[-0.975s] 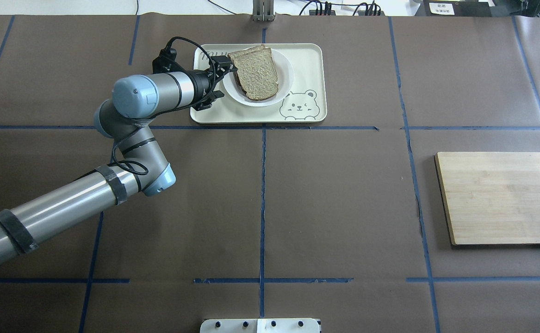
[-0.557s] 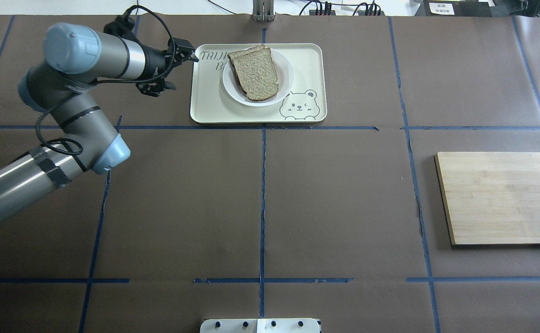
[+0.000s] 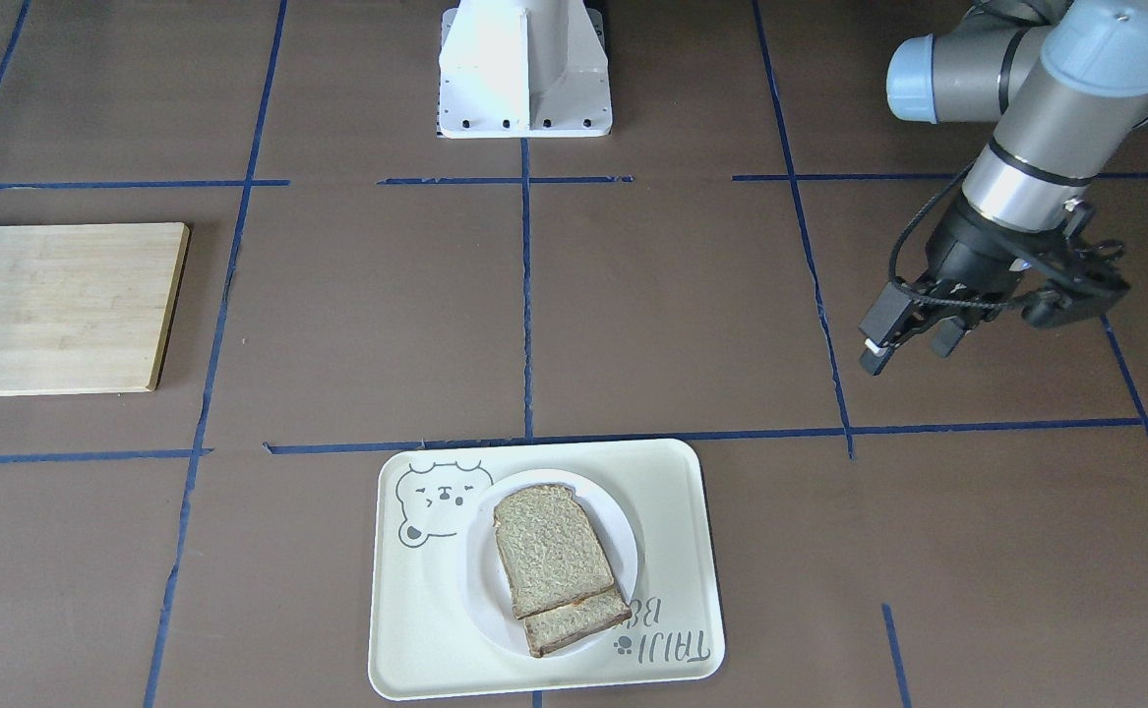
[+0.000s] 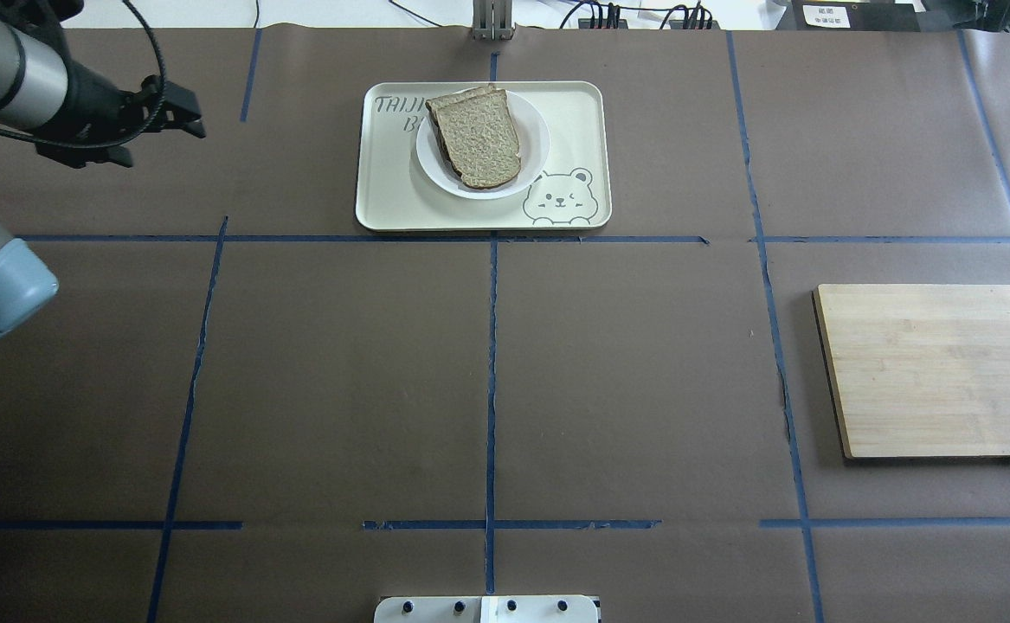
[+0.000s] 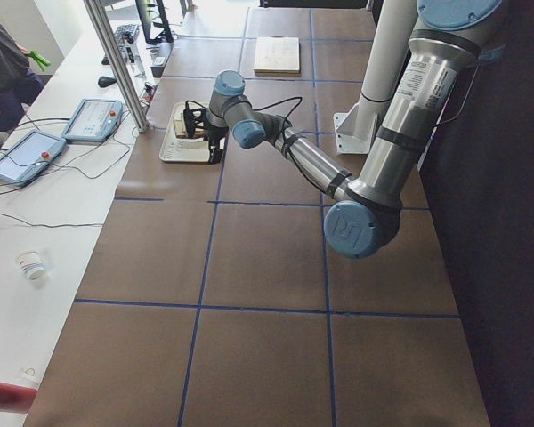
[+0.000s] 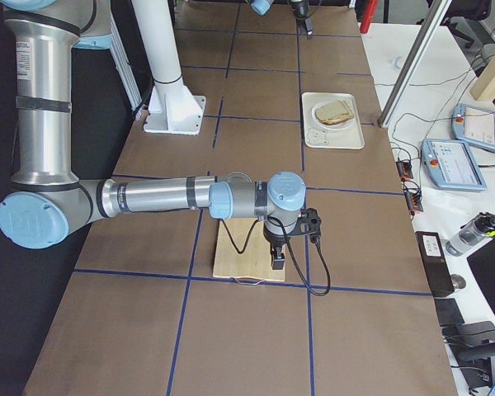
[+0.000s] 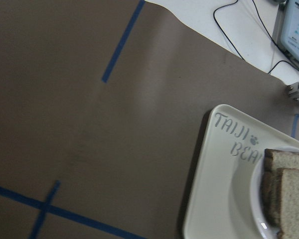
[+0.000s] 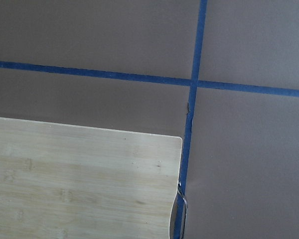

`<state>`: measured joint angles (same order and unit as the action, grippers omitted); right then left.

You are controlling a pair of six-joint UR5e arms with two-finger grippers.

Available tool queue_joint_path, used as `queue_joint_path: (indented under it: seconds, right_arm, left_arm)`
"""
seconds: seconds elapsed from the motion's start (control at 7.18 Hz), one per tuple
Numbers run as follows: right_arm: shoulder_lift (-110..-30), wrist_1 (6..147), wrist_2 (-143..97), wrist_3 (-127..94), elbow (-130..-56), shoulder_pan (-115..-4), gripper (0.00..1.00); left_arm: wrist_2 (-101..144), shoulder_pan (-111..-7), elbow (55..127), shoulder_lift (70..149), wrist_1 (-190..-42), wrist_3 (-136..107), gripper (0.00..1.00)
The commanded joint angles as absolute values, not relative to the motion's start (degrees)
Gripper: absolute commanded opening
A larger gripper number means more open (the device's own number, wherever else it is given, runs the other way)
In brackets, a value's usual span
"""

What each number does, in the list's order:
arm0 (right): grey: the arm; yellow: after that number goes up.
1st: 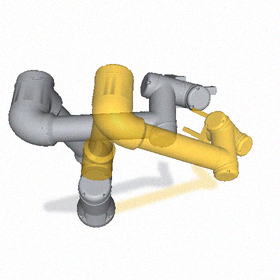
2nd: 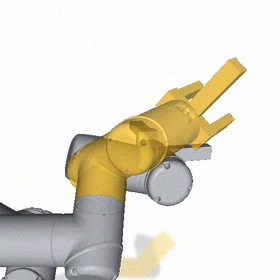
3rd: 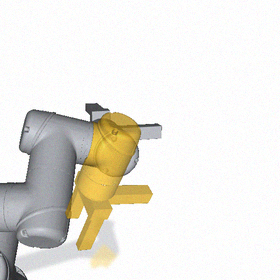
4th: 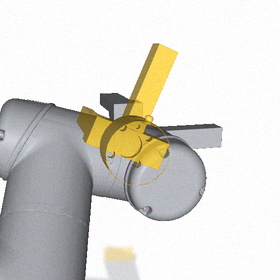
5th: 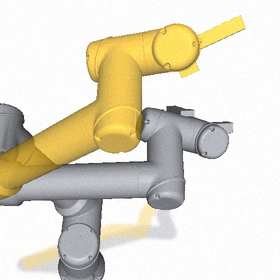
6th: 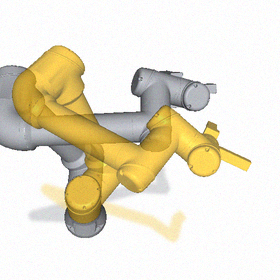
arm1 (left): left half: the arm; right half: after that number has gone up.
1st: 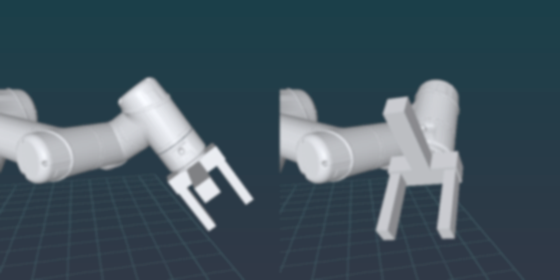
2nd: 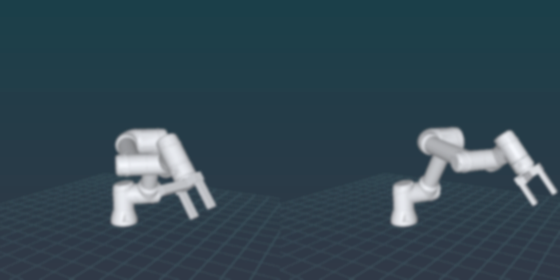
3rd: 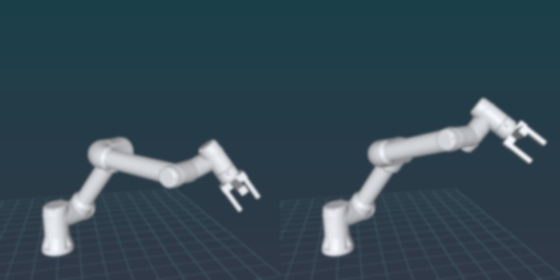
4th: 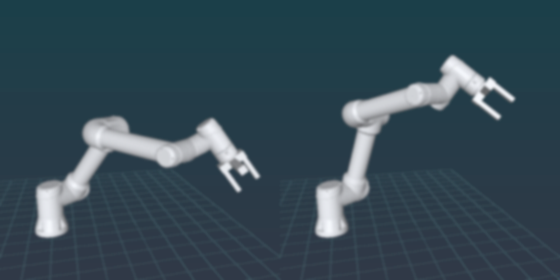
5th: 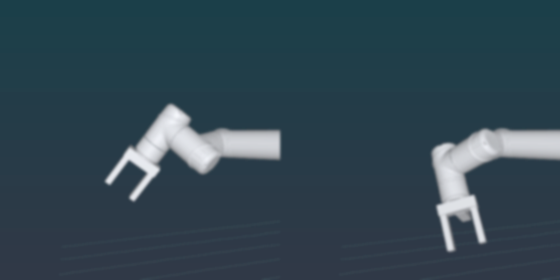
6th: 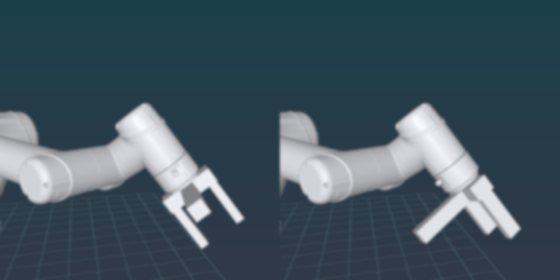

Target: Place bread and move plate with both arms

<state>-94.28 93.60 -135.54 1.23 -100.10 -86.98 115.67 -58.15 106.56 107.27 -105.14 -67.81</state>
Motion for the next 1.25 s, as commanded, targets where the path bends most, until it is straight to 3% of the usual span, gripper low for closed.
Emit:
queue_joint_path:
  seconds: [0.0, 0.28, 0.7, 1.11]
  right_arm:
    - [-96.14, 92.65, -135.53, 1.14, -100.20, -88.32, 1.00]
    - [-99.75, 85.18, -135.61, 0.53, -99.93, -88.59, 1.00]
    - [-99.84, 85.52, -136.14, 0.53, -99.93, -88.95, 1.00]
    - [-100.63, 85.43, -136.32, 0.62, -99.84, -88.95, 1.00]
  left_arm:
    - [116.10, -62.56, 110.38, 97.51, -102.22, -49.65, 1.00]
    - [120.91, -70.27, 109.08, 92.13, -101.78, -31.47, 1.00]
    - [131.12, -85.04, 96.10, 91.41, -100.11, -7.29, 1.00]
    - [131.92, -91.48, 94.40, 91.76, -86.43, 8.85, 1.00]
